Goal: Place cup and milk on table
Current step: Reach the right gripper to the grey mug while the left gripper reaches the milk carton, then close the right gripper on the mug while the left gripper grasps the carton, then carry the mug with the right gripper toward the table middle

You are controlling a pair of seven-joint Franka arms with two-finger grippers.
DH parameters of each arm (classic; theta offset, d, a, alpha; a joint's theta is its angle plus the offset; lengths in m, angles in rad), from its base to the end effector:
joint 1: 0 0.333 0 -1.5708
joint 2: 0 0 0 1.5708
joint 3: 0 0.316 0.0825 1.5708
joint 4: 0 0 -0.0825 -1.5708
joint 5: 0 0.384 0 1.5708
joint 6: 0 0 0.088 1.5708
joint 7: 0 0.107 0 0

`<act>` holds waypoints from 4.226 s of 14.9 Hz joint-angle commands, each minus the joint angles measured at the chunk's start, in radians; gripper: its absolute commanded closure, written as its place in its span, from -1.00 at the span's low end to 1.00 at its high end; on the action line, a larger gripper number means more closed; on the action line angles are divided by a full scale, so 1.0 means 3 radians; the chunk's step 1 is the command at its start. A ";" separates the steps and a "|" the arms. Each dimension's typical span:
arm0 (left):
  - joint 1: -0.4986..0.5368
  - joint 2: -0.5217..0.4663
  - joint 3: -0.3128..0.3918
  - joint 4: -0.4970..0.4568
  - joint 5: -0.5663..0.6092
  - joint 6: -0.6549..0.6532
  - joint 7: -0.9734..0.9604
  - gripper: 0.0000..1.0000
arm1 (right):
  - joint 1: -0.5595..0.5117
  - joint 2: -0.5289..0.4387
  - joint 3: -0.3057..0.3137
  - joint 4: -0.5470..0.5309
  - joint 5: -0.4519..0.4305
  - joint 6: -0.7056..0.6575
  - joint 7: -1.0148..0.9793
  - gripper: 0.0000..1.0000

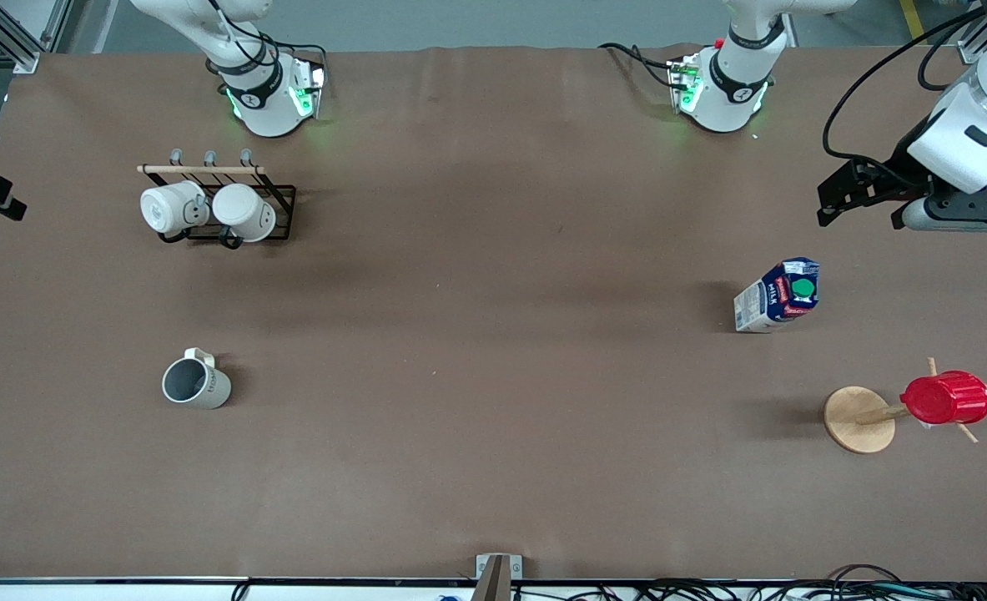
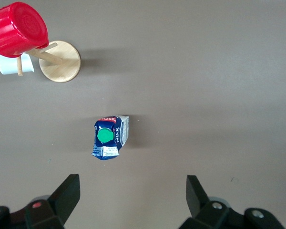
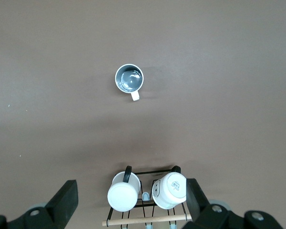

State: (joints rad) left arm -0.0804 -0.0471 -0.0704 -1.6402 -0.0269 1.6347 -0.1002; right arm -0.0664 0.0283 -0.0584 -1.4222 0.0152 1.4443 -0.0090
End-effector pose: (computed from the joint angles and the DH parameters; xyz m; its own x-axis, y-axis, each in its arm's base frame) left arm 0.5389 -0.0856 0.6232 0.9980 -0.0488 0.0389 -0.0499 -0.9984 0.0276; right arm 0.5461 -0.0661 0.6670 0.9935 -0.1136 -0.0060 -0.1137 -0.9934 -0.0135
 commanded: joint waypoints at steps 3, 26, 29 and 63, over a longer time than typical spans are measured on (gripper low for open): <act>0.0007 -0.0012 0.0004 -0.0004 -0.0028 -0.0013 0.0037 -0.98 | -0.0029 -0.0074 0.0031 -0.0071 -0.0035 0.0002 -0.0021 -1.00; 0.0319 0.0689 0.0004 -0.0340 -0.0023 0.0803 0.0263 -0.97 | 0.0170 0.1526 -0.0117 -0.0515 -0.0051 0.2056 -0.0496 -1.00; 0.0324 0.0704 0.0010 -0.0617 -0.0012 0.1162 0.0278 -0.97 | 0.0175 0.1583 -0.0117 -0.0980 -0.0056 0.2741 -0.0568 -1.00; 0.0421 0.0699 -0.0031 -0.1466 0.0238 0.1383 0.0278 -0.60 | 0.0641 0.1567 0.0761 -0.0572 -0.0051 0.2094 0.2093 0.99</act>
State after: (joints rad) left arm 0.0458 0.1998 -0.0774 -2.0542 0.0257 2.0660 -0.0321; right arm 0.1275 0.5014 0.0830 -1.6079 0.0156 2.0869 0.4790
